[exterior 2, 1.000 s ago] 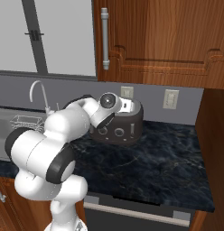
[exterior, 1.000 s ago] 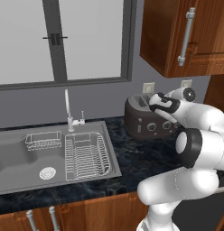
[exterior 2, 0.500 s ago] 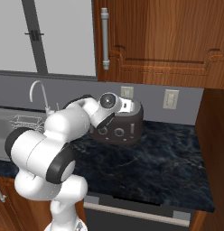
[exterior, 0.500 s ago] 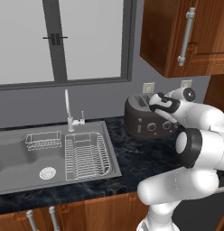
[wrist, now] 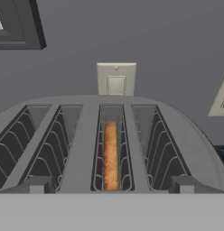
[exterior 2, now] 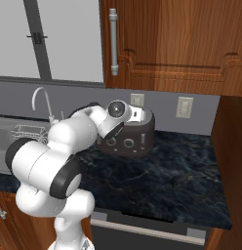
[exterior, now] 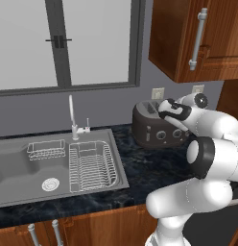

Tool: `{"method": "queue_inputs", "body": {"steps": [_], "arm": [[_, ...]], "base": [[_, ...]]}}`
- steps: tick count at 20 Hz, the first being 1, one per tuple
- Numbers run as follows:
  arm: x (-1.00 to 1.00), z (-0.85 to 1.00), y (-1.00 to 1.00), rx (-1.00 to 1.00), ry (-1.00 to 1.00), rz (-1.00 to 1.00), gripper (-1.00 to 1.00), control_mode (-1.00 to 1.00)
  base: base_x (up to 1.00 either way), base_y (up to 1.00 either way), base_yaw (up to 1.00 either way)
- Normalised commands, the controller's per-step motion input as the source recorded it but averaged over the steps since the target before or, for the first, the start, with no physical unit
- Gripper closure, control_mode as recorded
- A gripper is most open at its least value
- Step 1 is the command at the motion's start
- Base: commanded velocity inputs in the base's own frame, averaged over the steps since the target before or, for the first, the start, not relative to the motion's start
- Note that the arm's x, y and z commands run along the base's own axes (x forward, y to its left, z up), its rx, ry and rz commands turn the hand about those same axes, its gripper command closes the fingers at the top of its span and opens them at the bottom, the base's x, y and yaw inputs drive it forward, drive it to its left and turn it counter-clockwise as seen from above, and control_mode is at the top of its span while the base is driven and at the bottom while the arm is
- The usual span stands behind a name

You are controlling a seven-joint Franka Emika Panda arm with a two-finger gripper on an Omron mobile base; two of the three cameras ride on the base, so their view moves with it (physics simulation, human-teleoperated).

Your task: Start the toaster. Once the lever pops up, take the bread to the plate on the dining counter.

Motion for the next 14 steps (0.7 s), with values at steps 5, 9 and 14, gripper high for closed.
{"method": "queue_inputs", "body": {"steps": [5,9,14], "arm": [[0.0,0.0,0.0,0.0,0.0,0.0,-1.0,-1.0],[0.0,0.0,0.0,0.0,0.0,0.0,-1.0,-1.0],[0.0,0.0,0.0,0.0,0.0,0.0,-1.0,-1.0]], "base": [[0.0,0.0,0.0],[0.0,0.0,0.0],[0.0,0.0,0.0]]}}
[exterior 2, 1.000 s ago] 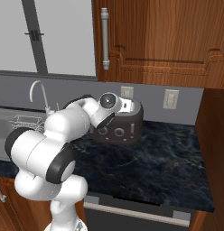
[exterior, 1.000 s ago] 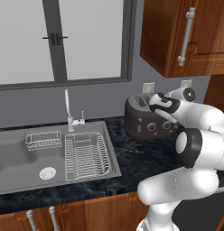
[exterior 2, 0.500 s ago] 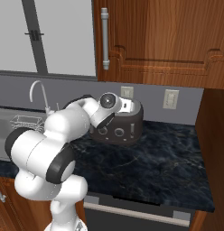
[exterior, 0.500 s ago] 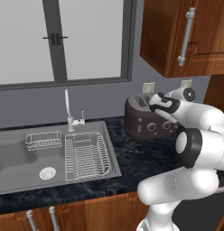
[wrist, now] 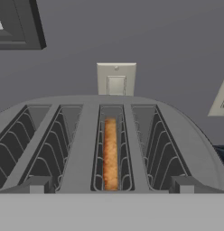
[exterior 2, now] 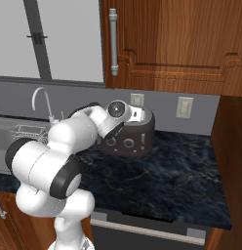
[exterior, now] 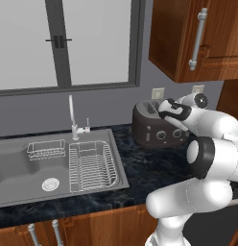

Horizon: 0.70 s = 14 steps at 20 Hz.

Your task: Start the toaster. Once the lever pops up, take the bread to the plate on the dining counter.

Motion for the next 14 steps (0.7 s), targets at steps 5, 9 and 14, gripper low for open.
{"method": "queue_inputs", "body": {"steps": [5,9,14], "arm": [[0.0,0.0,0.0,0.0,0.0,0.0,-1.0,-1.0],[0.0,0.0,0.0,0.0,0.0,0.0,-1.0,-1.0],[0.0,0.0,0.0,0.0,0.0,0.0,-1.0,-1.0]], "base": [[0.0,0.0,0.0],[0.0,0.0,0.0],[0.0,0.0,0.0]]}}
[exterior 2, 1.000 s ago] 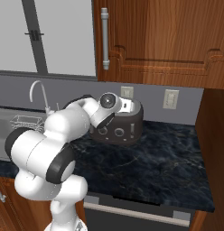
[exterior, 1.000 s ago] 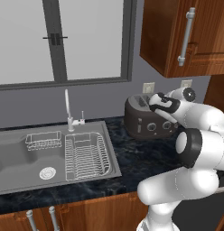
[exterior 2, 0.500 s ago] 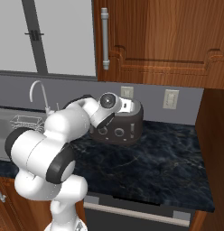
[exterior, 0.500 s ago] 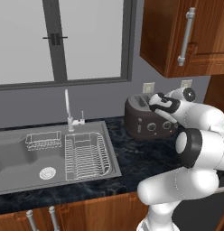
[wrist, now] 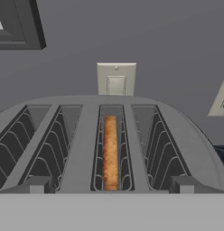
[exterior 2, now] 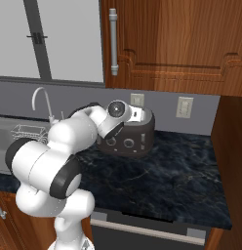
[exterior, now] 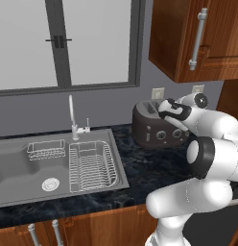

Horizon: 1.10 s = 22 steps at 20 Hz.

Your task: Start the toaster. Once the lever pops up, take the bread to the plate on the dining counter.

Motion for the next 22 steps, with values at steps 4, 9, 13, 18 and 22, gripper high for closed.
{"method": "queue_inputs", "body": {"steps": [4,9,13,18,22], "arm": [[0.0,0.0,0.0,0.0,0.0,0.0,-1.0,-1.0],[0.0,0.0,0.0,0.0,0.0,0.0,-1.0,-1.0],[0.0,0.0,0.0,0.0,0.0,0.0,-1.0,-1.0],[0.0,0.0,0.0,0.0,0.0,0.0,-1.0,-1.0],[0.0,0.0,0.0,0.0,0.0,0.0,-1.0,-1.0]], "base": [[0.0,0.0,0.0],[0.0,0.0,0.0],[0.0,0.0,0.0],[0.0,0.0,0.0],[0.0,0.0,0.0]]}}
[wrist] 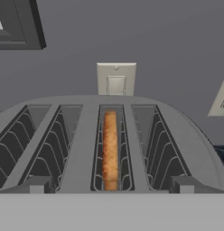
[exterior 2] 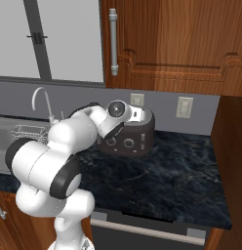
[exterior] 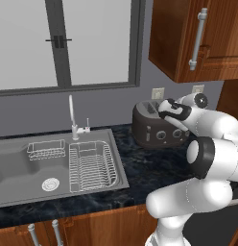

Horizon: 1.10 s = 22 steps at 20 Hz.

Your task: Start the toaster. Once the lever pops up, take the bread to the plate on the dining counter.

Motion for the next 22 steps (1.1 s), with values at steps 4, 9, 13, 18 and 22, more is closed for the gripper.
{"method": "queue_inputs", "body": {"steps": [4,9,13,18,22], "arm": [[0.0,0.0,0.0,0.0,0.0,0.0,-1.0,-1.0],[0.0,0.0,0.0,0.0,0.0,0.0,-1.0,-1.0],[0.0,0.0,0.0,0.0,0.0,0.0,-1.0,-1.0],[0.0,0.0,0.0,0.0,0.0,0.0,-1.0,-1.0],[0.0,0.0,0.0,0.0,0.0,0.0,-1.0,-1.0]], "base": [[0.0,0.0,0.0],[0.0,0.0,0.0],[0.0,0.0,0.0],[0.0,0.0,0.0],[0.0,0.0,0.0]]}}
